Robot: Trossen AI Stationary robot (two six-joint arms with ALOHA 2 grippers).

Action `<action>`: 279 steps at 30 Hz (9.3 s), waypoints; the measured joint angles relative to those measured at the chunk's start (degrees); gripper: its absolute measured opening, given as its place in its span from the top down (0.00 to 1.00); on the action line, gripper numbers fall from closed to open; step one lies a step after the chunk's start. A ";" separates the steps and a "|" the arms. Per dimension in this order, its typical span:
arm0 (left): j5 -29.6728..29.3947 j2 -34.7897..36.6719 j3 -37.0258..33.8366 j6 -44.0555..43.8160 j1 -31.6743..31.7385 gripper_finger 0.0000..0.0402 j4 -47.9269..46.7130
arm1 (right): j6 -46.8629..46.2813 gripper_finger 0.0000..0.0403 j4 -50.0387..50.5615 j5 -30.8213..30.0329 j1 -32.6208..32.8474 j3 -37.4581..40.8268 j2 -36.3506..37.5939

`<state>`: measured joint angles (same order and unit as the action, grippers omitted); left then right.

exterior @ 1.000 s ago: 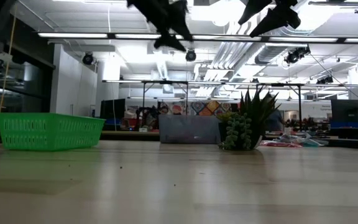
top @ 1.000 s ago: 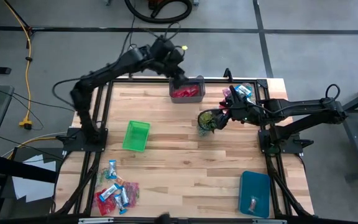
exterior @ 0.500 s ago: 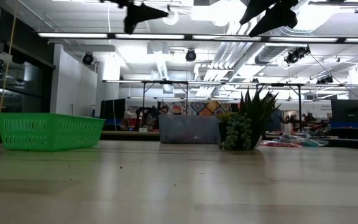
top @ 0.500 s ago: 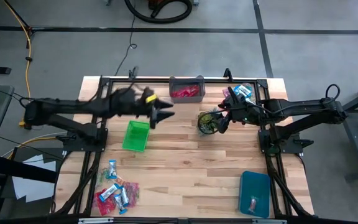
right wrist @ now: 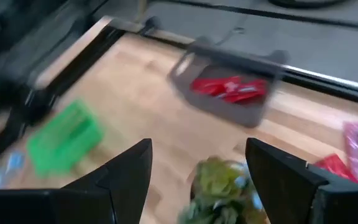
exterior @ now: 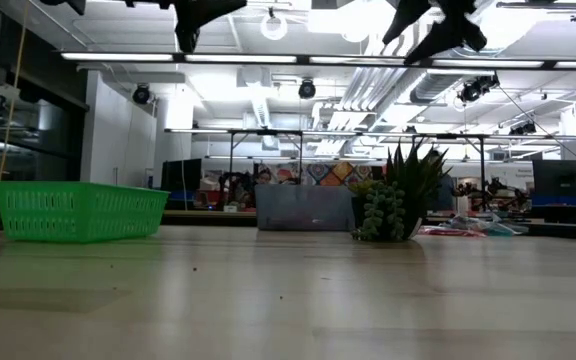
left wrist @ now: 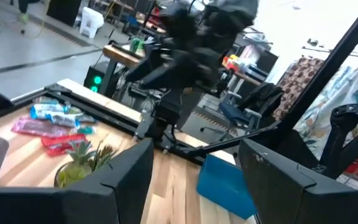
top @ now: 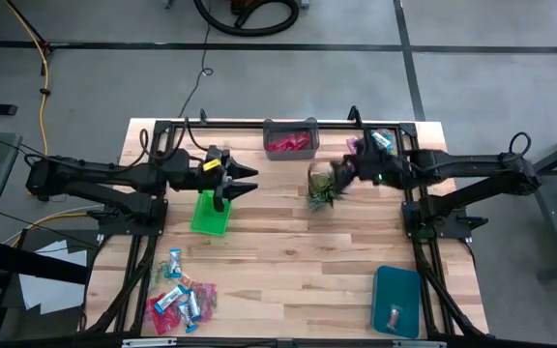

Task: Sort candy
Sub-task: Put the red candy into the black transparent bin

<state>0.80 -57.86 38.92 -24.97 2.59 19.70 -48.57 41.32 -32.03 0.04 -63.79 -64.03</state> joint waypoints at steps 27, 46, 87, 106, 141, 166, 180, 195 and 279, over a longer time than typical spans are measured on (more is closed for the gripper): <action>1.62 5.32 -0.04 0.08 0.00 0.44 -0.55 | 32.88 0.37 17.04 32.62 -40.12 0.02 -24.19; 1.14 5.28 -0.04 0.08 0.00 0.44 -0.93 | 33.63 0.37 6.53 29.49 -39.51 7.18 -33.51; 1.09 5.26 -0.07 0.08 0.00 0.44 -1.05 | 36.86 0.99 -7.57 29.46 -30.55 2.02 -5.23; 1.09 5.26 -0.07 0.08 0.00 0.44 -1.03 | 32.27 1.00 -36.59 32.18 -27.60 -2.25 -15.30; 1.11 5.26 -0.07 -1.95 0.00 0.44 -1.03 | 12.65 0.99 -1.97 33.05 -31.69 -39.34 -62.36; 1.11 5.26 -0.07 -1.88 -0.02 0.44 -1.03 | 28.02 0.34 8.87 36.61 -32.66 -56.86 -62.01; 0.42 5.26 -0.07 -1.93 0.00 0.44 -1.03 | 45.06 0.34 24.97 33.99 -26.21 -62.92 -55.69; -1.68 5.26 -0.07 6.51 0.07 0.44 -1.03 | 28.48 0.34 -0.93 34.03 -19.04 -5.62 -12.47; 2.81 -38.02 9.53 -20.41 -47.32 0.44 -48.89 | 34.71 0.34 -40.22 31.17 -6.43 15.41 2.97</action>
<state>3.61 -95.88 48.45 -45.37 -44.73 -29.18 -13.86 1.10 -0.86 -6.39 -48.38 -61.06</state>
